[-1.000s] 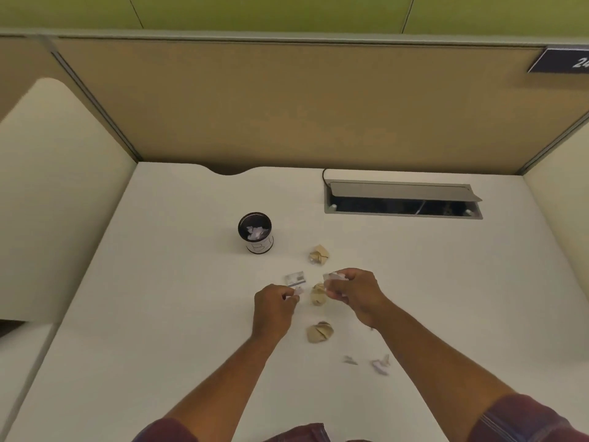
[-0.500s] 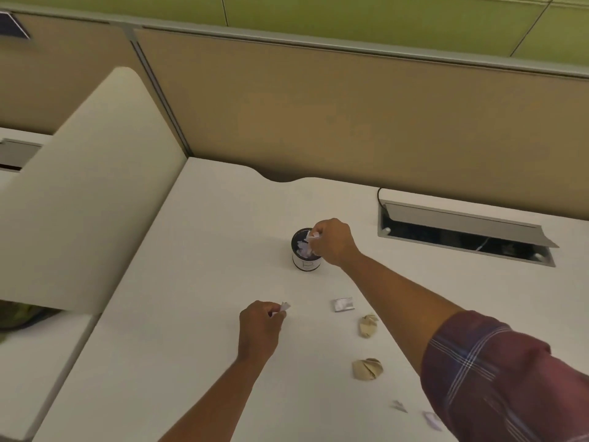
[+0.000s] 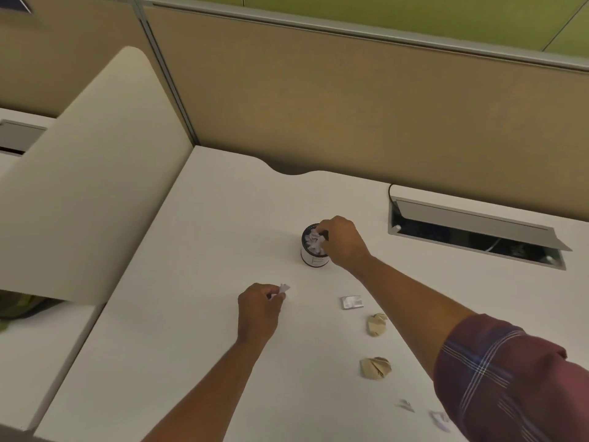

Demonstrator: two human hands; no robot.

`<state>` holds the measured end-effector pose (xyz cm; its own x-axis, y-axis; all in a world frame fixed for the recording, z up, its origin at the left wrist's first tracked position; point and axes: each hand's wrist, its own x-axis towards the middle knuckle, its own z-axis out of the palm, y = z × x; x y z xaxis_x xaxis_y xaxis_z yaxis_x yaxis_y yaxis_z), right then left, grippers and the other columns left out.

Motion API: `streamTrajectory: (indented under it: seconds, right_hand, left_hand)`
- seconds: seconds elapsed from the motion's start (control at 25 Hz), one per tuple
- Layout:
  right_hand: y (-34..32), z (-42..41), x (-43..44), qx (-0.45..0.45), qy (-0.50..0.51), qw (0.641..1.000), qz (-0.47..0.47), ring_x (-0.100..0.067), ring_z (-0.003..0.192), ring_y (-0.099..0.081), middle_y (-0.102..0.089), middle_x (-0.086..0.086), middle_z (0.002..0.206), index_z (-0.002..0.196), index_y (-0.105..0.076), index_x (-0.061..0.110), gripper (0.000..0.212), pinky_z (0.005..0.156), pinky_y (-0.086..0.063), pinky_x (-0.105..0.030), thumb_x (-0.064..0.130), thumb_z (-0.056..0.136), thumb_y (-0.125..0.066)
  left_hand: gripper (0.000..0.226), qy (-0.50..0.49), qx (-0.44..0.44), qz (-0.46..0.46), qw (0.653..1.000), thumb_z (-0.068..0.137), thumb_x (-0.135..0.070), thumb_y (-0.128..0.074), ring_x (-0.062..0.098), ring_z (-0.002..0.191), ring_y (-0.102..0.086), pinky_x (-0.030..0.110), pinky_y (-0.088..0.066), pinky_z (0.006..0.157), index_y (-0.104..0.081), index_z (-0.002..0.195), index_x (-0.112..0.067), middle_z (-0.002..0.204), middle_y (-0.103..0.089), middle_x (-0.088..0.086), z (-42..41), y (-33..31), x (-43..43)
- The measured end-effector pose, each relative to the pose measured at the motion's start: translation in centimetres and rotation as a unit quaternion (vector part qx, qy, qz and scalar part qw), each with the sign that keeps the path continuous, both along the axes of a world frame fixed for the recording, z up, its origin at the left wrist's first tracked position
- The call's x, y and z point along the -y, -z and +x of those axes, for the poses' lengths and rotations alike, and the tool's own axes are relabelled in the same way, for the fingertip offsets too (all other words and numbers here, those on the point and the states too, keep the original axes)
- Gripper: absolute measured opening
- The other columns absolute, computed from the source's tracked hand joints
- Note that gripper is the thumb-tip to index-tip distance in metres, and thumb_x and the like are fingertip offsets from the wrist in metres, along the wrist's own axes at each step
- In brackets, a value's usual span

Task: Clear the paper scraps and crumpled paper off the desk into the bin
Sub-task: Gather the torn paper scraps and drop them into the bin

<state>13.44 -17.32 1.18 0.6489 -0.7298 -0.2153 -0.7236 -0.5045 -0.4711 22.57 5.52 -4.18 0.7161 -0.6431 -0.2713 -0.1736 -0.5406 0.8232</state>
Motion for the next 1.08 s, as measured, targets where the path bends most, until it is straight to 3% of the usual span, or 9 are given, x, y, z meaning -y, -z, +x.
streamTrajectory:
  seconds: [0.16,0.32,0.44,0.56,0.72,0.92,1.08]
  right_hand:
    - [-0.3,-3.8,0.1,0.078,0.109,0.991,0.009,-0.014,0.086,-0.061,-0.067,-0.005,0.109,0.107,-0.073,0.016,0.022,0.074,-0.040,-0.016,0.008,0.087,-0.066]
    - [0.6,-10.0,-1.4,0.099,0.177,0.979,0.002,-0.007,0.081,-0.059,-0.068,0.001,0.105,0.106,-0.072,0.018,0.018,0.082,-0.043,-0.021,0.014,0.089,-0.068]
    - [2.1,-15.5,-3.4,0.092,0.204,0.975,0.004,0.002,0.075,-0.059,-0.068,0.007,0.100,0.103,-0.072,0.021,0.015,0.073,-0.040,-0.008,0.015,0.089,-0.069]
    - [3.5,-20.9,-5.6,0.077,0.230,0.970,0.021,0.004,0.075,-0.062,-0.067,0.014,0.096,0.099,-0.071,0.026,0.016,0.066,-0.041,-0.002,0.016,0.086,-0.072]
    - [4.9,-26.5,-8.0,0.056,0.255,0.964,0.046,0.004,0.076,-0.063,-0.065,0.019,0.095,0.097,-0.068,0.031,0.022,0.071,-0.043,-0.001,0.014,0.085,-0.073]
    - [6.2,-30.2,-9.3,0.030,0.268,0.961,0.069,0.000,0.076,-0.063,-0.068,0.012,0.099,0.099,-0.069,0.030,0.021,0.068,-0.040,-0.005,0.012,0.086,-0.071]
    - [5.9,-31.1,-8.8,0.028,0.260,0.963,0.061,-0.005,0.078,-0.062,-0.070,0.002,0.103,0.103,-0.072,0.020,0.018,0.076,-0.043,-0.017,0.009,0.089,-0.066]
  left_hand:
    - [0.013,0.027,0.026,-0.028,0.999,0.086,-0.016,-0.077,0.033,0.071,-0.071,0.051,-0.062,0.072,-0.078,0.075,-0.009,0.075,-0.072,0.010,0.3,-2.4,4.1]
    - [0.022,0.095,0.123,-0.043,0.987,0.086,-0.015,-0.074,0.029,0.070,-0.062,0.040,-0.054,0.068,-0.072,0.065,-0.009,0.066,-0.068,0.012,0.6,-5.0,9.4]
    - [0.021,0.124,0.136,-0.025,0.983,0.090,-0.016,-0.073,0.025,0.069,-0.061,0.029,-0.043,0.065,-0.077,0.071,-0.009,0.070,-0.071,0.011,0.6,-5.6,13.2]
    - [0.012,0.139,0.133,0.005,0.981,0.088,-0.011,-0.074,0.027,0.074,-0.068,0.025,-0.044,0.063,-0.081,0.081,-0.004,0.079,-0.075,0.013,0.4,-5.1,15.3]
    - [0.005,0.166,0.135,0.050,0.976,0.082,-0.005,-0.074,0.032,0.087,-0.070,0.035,-0.054,0.075,-0.079,0.084,-0.005,0.088,-0.074,0.014,-0.1,-4.3,16.0]
    - [0.031,0.165,0.144,0.070,0.973,0.086,-0.011,-0.075,0.032,0.109,-0.065,0.038,-0.054,0.091,-0.073,0.116,-0.007,0.115,-0.068,0.016,-0.4,-4.5,15.6]
    - [0.033,0.128,0.175,0.027,0.976,0.088,-0.015,-0.073,0.032,0.114,-0.061,0.046,-0.057,0.096,-0.069,0.120,-0.013,0.121,-0.061,0.012,-2.3,-5.0,13.6]
